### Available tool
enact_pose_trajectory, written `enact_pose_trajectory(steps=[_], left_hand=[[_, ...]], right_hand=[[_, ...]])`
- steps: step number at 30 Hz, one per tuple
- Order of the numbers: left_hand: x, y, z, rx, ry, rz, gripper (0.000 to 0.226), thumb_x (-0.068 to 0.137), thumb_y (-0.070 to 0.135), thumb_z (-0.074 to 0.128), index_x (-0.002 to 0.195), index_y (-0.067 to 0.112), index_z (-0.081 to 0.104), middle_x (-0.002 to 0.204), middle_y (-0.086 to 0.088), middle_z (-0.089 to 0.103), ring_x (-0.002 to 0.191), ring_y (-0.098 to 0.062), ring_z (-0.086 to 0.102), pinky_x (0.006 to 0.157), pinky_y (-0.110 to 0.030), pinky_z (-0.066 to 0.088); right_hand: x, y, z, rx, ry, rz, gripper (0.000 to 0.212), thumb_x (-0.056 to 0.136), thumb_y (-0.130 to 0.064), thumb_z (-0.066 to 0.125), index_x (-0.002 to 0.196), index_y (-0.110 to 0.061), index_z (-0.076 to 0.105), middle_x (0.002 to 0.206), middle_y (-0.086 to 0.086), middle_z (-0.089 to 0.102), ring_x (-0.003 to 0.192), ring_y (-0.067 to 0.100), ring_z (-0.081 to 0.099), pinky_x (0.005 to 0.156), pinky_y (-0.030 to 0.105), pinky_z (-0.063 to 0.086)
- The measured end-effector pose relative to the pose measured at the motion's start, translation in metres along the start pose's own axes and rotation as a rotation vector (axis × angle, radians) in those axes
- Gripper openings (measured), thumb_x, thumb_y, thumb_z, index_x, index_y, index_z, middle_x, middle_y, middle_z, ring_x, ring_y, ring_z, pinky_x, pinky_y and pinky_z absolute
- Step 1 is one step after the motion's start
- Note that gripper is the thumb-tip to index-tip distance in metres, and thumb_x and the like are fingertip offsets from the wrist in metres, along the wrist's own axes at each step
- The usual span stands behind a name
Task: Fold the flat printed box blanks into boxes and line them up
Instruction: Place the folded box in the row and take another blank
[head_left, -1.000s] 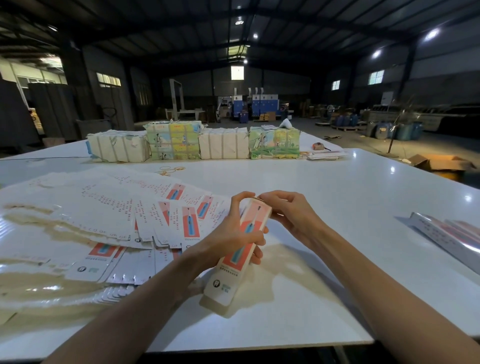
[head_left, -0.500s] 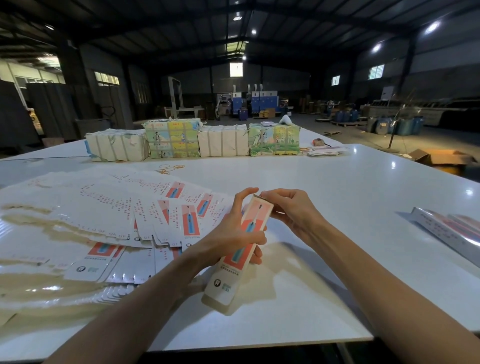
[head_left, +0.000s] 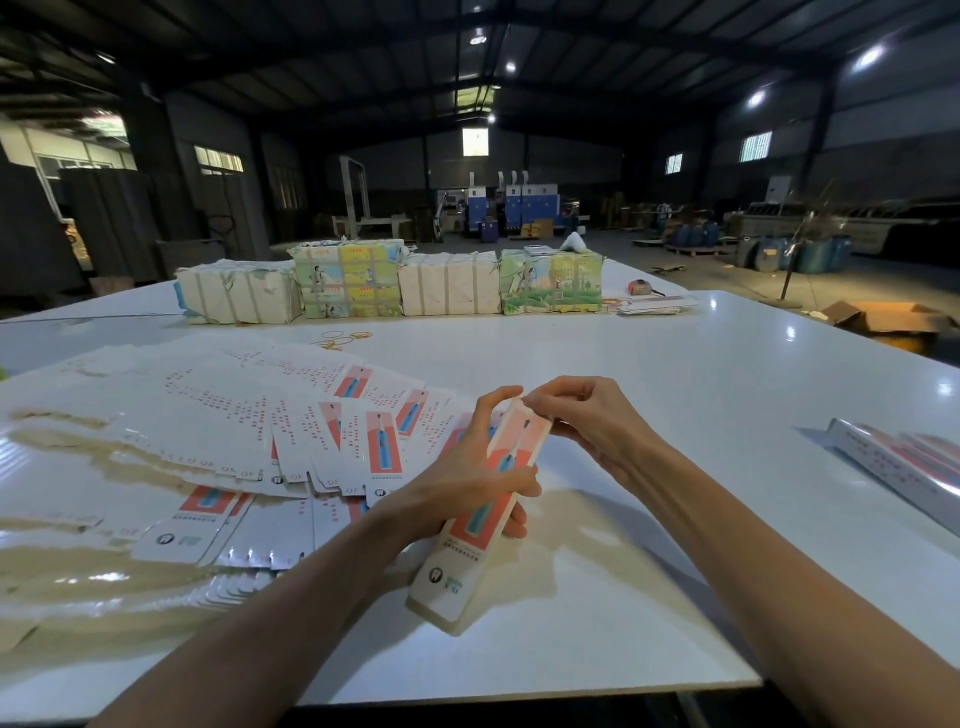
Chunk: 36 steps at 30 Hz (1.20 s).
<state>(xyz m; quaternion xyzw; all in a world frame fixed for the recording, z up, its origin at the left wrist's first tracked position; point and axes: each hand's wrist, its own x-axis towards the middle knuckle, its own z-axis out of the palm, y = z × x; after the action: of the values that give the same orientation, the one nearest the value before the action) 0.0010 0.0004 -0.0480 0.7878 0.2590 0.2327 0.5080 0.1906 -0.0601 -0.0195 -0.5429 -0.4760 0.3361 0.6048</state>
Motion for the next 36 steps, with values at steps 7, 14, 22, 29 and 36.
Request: enact_pose_trajectory(steps=[7, 14, 22, 29, 36], left_hand=[[0.005, -0.004, -0.007, -0.169, 0.063, -0.040, 0.085, 0.080, 0.021, 0.086, 0.130, 0.067, 0.035, 0.114, -0.012, 0.068, 0.079, -0.035, 0.079, 0.063, -0.041, 0.064], [0.014, -0.012, -0.011, -0.220, 0.287, -0.004, 0.022, 0.093, 0.055, 0.072, 0.108, 0.059, 0.056, 0.089, 0.003, 0.077, 0.084, -0.025, 0.081, 0.071, -0.043, 0.067], [0.013, -0.009, -0.023, -0.302, 0.350, 0.021, 0.024, 0.096, 0.040, 0.076, 0.112, 0.025, 0.068, 0.089, -0.006, 0.081, 0.083, -0.024, 0.081, 0.063, -0.028, 0.063], [0.012, -0.008, -0.020, -0.310, 0.331, -0.010, 0.023, 0.098, 0.032, 0.074, 0.110, 0.015, 0.067, 0.089, -0.008, 0.081, 0.083, -0.025, 0.081, 0.064, -0.031, 0.064], [0.016, -0.019, -0.019, -0.310, 0.320, -0.058, 0.027, 0.097, 0.034, 0.075, 0.113, 0.015, 0.065, 0.092, -0.008, 0.081, 0.084, -0.027, 0.081, 0.064, -0.033, 0.065]], right_hand=[[-0.003, 0.007, 0.009, 0.123, -0.152, 0.048, 0.021, 0.100, -0.022, 0.072, 0.115, -0.010, 0.081, 0.109, 0.010, 0.081, 0.103, 0.023, 0.078, 0.081, 0.027, 0.063], [-0.003, 0.014, 0.017, 0.008, -0.151, -0.029, 0.018, 0.103, -0.021, 0.068, 0.114, -0.017, 0.081, 0.103, 0.009, 0.081, 0.099, 0.027, 0.079, 0.085, 0.028, 0.064], [-0.005, 0.008, 0.019, 0.065, -0.099, 0.011, 0.021, 0.102, -0.019, 0.069, 0.108, -0.002, 0.078, 0.097, 0.016, 0.080, 0.092, 0.027, 0.079, 0.076, 0.022, 0.061], [-0.003, 0.012, 0.019, 0.031, -0.065, -0.001, 0.018, 0.100, -0.016, 0.071, 0.101, 0.001, 0.079, 0.092, 0.016, 0.080, 0.085, 0.026, 0.079, 0.073, 0.022, 0.060], [0.001, 0.024, 0.022, -0.033, -0.042, 0.006, 0.020, 0.101, -0.020, 0.070, 0.100, -0.001, 0.079, 0.090, 0.011, 0.081, 0.084, 0.025, 0.080, 0.073, 0.020, 0.059]])
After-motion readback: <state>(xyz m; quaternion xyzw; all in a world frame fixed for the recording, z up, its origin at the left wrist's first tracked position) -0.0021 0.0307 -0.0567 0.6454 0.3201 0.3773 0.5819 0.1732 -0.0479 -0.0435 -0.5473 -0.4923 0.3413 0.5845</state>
